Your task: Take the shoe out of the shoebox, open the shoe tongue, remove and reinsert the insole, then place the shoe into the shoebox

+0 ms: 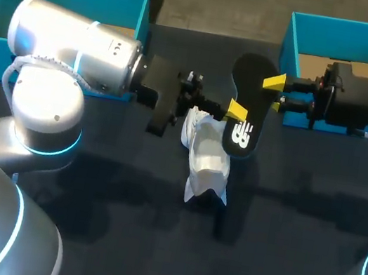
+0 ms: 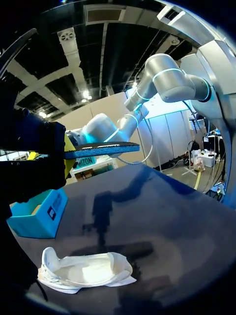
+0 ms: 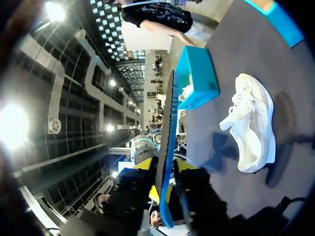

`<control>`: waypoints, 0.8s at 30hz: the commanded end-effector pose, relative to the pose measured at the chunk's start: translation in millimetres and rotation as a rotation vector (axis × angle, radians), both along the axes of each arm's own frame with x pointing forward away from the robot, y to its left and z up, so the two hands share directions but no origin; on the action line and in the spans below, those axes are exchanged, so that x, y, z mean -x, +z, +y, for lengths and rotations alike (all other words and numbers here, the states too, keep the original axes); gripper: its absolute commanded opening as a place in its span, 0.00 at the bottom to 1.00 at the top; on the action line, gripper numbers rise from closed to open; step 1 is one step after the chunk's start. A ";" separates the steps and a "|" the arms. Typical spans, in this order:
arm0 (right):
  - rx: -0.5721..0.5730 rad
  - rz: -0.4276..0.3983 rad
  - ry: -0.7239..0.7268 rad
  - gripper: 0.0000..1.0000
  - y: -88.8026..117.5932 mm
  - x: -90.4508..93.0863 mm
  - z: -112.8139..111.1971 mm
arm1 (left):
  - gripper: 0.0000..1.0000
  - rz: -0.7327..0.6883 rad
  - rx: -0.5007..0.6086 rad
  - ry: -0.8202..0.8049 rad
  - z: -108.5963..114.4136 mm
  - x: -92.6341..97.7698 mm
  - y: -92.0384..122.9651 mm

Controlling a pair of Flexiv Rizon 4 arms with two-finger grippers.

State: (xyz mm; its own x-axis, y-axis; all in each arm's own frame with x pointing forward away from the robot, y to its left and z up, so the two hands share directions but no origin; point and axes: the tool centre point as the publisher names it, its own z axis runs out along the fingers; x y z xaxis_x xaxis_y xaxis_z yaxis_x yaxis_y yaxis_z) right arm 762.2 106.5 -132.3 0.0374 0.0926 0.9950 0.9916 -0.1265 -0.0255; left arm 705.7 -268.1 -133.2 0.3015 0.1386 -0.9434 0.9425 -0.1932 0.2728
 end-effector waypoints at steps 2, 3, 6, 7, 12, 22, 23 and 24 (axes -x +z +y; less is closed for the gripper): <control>-0.005 -0.003 -0.001 0.00 -2.3 0.1 3.7 | 0.00 -0.004 0.000 0.001 -2.4 2.0 -1.7; -0.006 -0.002 0.000 0.00 -2.7 0.1 4.1 | 0.00 -0.003 0.000 0.003 -3.0 1.7 -1.8; -0.008 -0.002 0.001 0.00 -3.0 0.7 5.7 | 0.00 -0.005 0.007 0.007 -5.3 1.6 0.0; -0.010 -0.002 0.001 0.00 -3.2 0.9 6.3 | 0.00 -0.005 0.010 0.010 -5.5 1.6 0.0; -0.013 -0.003 -0.002 0.00 -4.5 1.9 7.7 | 0.04 0.006 -0.002 0.023 -5.2 1.8 -1.5; 0.024 0.005 -0.013 0.00 -15.9 0.4 7.3 | 1.00 0.080 -0.167 0.013 20.4 -1.6 4.2; 0.034 0.005 -0.011 0.00 -16.9 -0.1 7.7 | 1.00 0.090 -0.201 0.012 23.5 -2.2 5.0; 0.038 0.005 -0.011 0.00 -18.3 -0.7 8.0 | 1.00 0.111 -0.235 0.018 26.7 -3.1 5.7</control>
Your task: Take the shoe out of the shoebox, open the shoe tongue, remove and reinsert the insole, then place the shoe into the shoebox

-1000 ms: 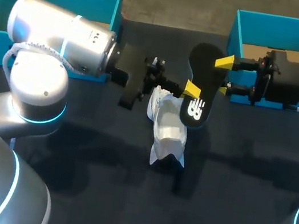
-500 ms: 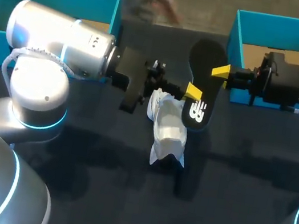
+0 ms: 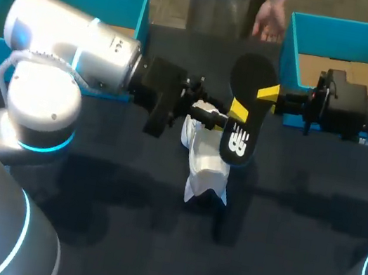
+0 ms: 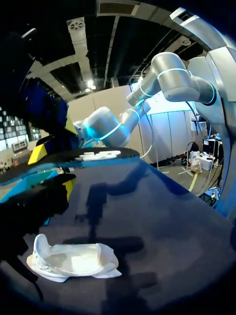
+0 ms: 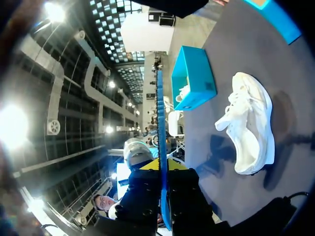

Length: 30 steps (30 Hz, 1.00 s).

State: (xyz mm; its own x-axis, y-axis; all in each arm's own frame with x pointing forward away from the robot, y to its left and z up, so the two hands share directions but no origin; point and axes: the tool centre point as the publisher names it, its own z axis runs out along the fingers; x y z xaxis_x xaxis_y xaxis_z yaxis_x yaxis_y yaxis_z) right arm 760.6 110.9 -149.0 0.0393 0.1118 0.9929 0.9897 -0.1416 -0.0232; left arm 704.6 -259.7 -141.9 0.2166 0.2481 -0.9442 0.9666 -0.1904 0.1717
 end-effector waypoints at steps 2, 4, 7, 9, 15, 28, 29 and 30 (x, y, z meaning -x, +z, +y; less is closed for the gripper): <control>0.021 0.008 0.005 0.00 -4.5 -2.9 4.3 | 1.00 0.054 -0.199 -0.013 23.9 -6.6 15.4; 0.027 0.011 0.006 0.00 -7.5 -3.2 5.5 | 1.00 0.071 -0.258 -0.014 28.2 -8.4 16.4; 0.037 0.017 0.010 0.00 -11.3 -3.4 8.0 | 1.00 0.102 -0.333 0.000 31.1 -11.2 20.0; 0.049 0.019 0.014 0.00 -13.2 -3.5 10.0 | 1.00 0.127 -0.410 0.004 32.1 -12.2 22.5; 0.077 0.025 0.017 0.00 -18.2 -4.3 15.1 | 1.00 0.184 -0.571 0.014 29.7 -12.9 35.1; 0.111 0.012 0.026 0.00 -23.0 -4.8 27.2 | 1.00 0.127 -0.957 0.112 37.3 -32.8 40.4; 0.110 0.012 0.027 0.00 -24.1 -5.0 27.9 | 1.00 0.125 -0.972 0.117 38.1 -35.6 40.5; 0.111 0.013 0.028 0.00 -25.2 -5.1 28.5 | 1.00 0.117 -0.990 0.117 38.9 -38.0 40.7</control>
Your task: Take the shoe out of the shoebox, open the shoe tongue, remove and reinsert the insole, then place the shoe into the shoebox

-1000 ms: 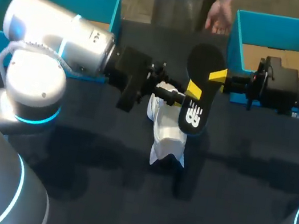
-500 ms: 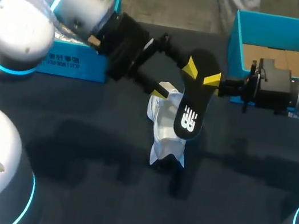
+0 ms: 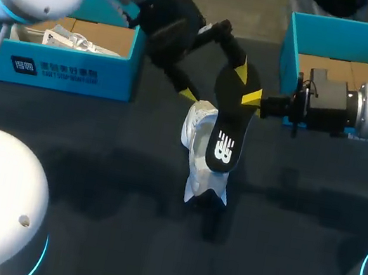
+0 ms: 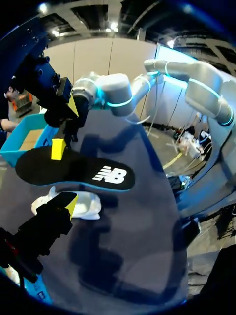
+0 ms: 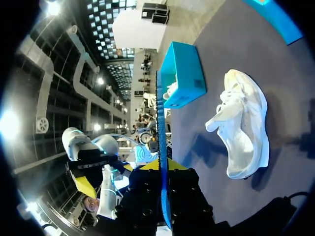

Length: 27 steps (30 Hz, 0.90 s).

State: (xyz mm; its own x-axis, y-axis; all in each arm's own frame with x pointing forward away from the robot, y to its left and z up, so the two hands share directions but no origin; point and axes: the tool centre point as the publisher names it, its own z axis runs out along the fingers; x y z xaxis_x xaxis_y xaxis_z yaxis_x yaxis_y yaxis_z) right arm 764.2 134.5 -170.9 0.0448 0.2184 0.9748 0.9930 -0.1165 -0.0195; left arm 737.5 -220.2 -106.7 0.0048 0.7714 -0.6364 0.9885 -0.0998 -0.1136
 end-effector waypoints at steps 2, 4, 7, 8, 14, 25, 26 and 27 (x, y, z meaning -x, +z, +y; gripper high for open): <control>0.003 0.005 0.005 0.00 -4.3 -1.9 6.5 | 1.00 -0.054 -0.402 -0.046 1.2 -10.4 5.7; 0.002 0.006 0.010 0.00 -5.0 -2.2 8.0 | 1.00 -0.069 -0.441 -0.054 2.5 -15.9 5.9; -0.001 0.007 0.014 0.00 -6.3 -3.0 10.0 | 1.00 -0.078 -0.490 -0.061 3.9 -22.2 6.8; -0.003 0.007 0.016 0.00 -6.7 -3.3 10.4 | 1.00 -0.081 -0.503 -0.061 4.3 -24.8 7.4; -0.013 0.000 0.015 0.00 -9.7 -5.3 12.0 | 1.00 -0.089 -0.573 -0.058 4.7 -32.7 10.8; -0.038 -0.011 0.023 0.00 -10.9 -8.7 20.5 | 1.00 -0.123 -0.612 -0.035 1.6 -45.7 16.1; -0.040 -0.013 0.023 0.00 -10.6 -9.3 21.2 | 1.00 -0.125 -0.610 -0.030 0.1 -47.1 16.8; -0.042 -0.014 0.022 0.00 -10.2 -10.0 21.8 | 1.00 -0.127 -0.610 -0.028 -1.2 -48.6 17.3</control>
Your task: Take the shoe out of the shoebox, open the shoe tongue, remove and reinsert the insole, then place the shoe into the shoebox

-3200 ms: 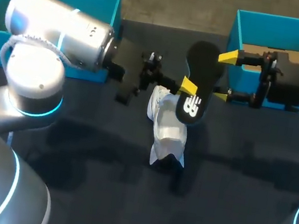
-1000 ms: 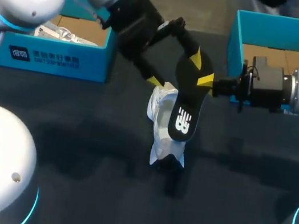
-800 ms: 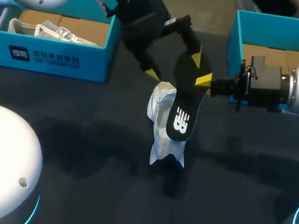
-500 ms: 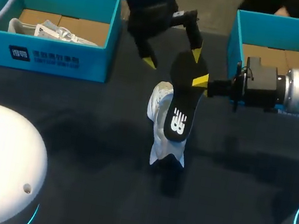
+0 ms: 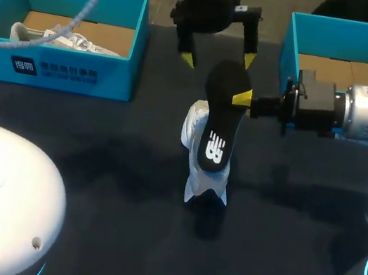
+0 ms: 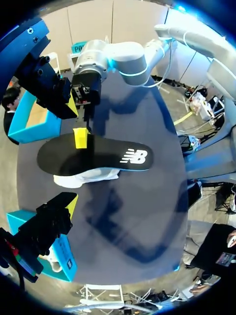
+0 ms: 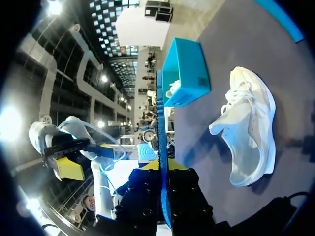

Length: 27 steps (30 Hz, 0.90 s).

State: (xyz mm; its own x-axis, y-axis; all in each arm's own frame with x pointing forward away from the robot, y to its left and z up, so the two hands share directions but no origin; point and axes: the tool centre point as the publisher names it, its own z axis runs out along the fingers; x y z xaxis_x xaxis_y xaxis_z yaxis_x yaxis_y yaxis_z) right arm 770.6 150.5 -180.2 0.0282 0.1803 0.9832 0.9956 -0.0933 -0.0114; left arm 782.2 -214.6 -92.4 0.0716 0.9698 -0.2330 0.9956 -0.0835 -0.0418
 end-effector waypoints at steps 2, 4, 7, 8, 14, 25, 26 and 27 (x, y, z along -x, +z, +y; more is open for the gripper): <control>-0.006 -0.006 -0.002 0.00 -0.4 -4.8 6.7 | 1.00 -0.023 -0.150 0.000 -10.9 -5.2 4.0; -0.007 -0.007 -0.003 0.00 -0.7 -6.0 7.2 | 1.00 -0.020 -0.145 -0.002 -13.1 -5.6 4.0; -0.009 -0.011 -0.003 0.00 0.0 -6.6 8.0 | 1.00 -0.017 -0.138 -0.004 -15.8 -5.4 3.3; -0.010 -0.012 -0.003 0.00 0.0 -6.7 8.0 | 1.00 -0.016 -0.137 -0.004 -16.0 -5.3 3.1; -0.010 -0.011 -0.011 0.00 -0.8 -6.3 5.7 | 1.00 -0.001 -0.121 -0.001 -14.7 -4.2 1.0; -0.004 -0.008 -0.007 0.00 -0.9 -8.2 2.6 | 1.00 0.018 -0.002 0.049 -6.8 -2.7 -2.7; -0.004 -0.008 -0.007 0.00 -0.5 -8.4 2.4 | 1.00 0.019 0.010 0.053 -6.5 -2.6 -2.9; -0.003 -0.009 -0.007 0.00 -0.2 -8.5 2.0 | 1.00 0.025 0.054 0.061 -5.2 -2.5 -3.4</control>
State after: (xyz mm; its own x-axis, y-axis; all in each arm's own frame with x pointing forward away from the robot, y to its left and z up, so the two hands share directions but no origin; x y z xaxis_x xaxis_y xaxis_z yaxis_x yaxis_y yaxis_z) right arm 778.8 153.2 -181.3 0.0205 0.1738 0.9846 0.9948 -0.1017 -0.0028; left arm 787.3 -233.6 -88.3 0.0174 0.9824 -0.1858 0.9973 -0.0303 -0.0667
